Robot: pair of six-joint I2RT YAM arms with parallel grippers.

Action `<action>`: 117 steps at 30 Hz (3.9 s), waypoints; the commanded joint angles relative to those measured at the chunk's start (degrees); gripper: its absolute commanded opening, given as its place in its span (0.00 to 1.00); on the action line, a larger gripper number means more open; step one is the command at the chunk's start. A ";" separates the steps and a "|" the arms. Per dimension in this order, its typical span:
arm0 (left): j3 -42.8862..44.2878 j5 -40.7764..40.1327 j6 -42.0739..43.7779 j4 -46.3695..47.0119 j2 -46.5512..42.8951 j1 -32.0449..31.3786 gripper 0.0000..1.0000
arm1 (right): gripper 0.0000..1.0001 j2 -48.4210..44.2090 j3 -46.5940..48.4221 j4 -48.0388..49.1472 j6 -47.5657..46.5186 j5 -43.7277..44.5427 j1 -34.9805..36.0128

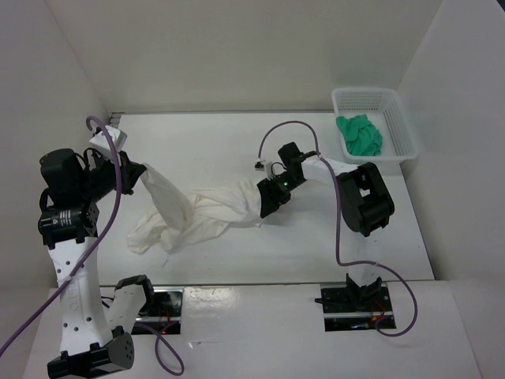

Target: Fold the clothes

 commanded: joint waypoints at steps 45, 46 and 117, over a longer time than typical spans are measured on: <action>1.21 2.45 1.59 1.74 -0.24 0.36 0.00 | 0.59 -4.16 0.23 0.88 -2.54 -18.34 -5.88; 1.21 2.45 1.59 1.74 -0.24 0.36 0.00 | 0.59 -3.64 0.23 0.88 -2.54 -18.34 -5.88; 1.21 2.97 2.12 1.21 -0.77 0.36 0.00 | 0.42 1.46 2.95 -2.64 -8.52 -21.68 -2.63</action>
